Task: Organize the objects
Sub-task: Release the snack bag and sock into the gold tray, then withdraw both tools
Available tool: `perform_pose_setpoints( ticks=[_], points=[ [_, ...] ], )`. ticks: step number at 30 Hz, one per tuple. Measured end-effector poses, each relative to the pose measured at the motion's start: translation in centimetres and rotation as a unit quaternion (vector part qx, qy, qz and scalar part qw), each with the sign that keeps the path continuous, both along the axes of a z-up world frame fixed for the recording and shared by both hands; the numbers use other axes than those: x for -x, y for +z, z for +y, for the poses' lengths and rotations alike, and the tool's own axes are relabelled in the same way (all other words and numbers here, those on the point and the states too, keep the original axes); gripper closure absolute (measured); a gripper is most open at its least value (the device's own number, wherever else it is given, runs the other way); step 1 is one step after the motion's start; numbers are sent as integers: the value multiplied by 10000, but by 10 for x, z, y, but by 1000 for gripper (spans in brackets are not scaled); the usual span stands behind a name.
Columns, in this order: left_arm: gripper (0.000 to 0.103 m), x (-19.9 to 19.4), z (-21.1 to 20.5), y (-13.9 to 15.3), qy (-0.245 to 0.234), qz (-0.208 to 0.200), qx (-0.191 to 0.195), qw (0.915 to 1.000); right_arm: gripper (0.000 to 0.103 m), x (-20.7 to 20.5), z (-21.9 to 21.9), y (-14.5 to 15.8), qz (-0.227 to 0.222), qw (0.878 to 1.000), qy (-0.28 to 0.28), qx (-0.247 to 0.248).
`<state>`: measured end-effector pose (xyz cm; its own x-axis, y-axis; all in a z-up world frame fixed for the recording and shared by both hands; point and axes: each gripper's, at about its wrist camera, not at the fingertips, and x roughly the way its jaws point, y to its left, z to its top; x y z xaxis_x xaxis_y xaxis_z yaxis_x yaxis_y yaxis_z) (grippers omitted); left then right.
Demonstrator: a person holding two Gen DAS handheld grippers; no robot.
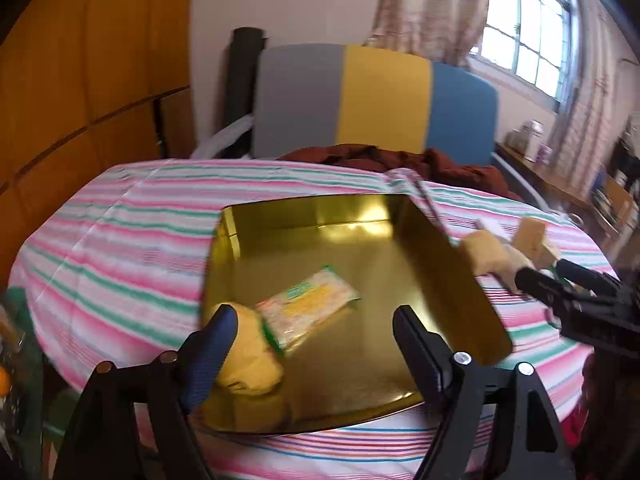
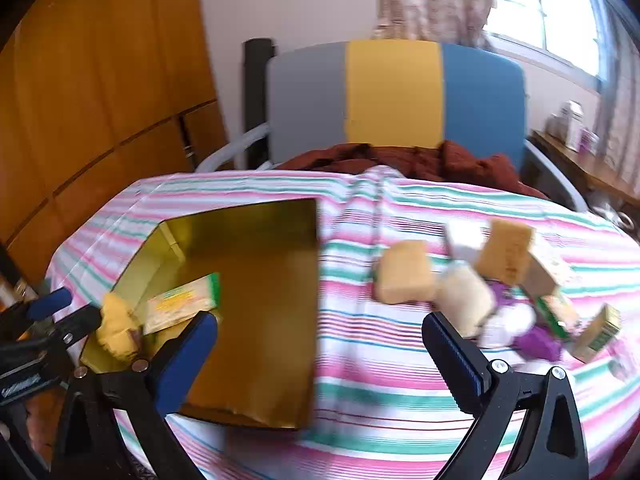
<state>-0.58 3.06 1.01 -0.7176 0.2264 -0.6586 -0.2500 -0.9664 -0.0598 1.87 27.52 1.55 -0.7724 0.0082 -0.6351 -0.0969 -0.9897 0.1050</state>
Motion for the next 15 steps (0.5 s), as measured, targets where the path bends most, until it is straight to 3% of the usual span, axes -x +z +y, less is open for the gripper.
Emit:
perform_pose_setpoints(
  ticks=[8, 12, 15],
  points=[
    [20, -1, 51, 12, -772, 122, 71, 9969, 0, -27, 104, 15, -53, 9920, -1199, 394],
    [20, -4, 77, 15, -1215, 134, 51, 9925, 0, -52, 164, 20, -142, 9778, -2014, 555],
    [20, -6, 95, 13, -1517, 69, 36, 9884, 0, -74, 209, 21, -269, 9603, -2702, 643]
  ],
)
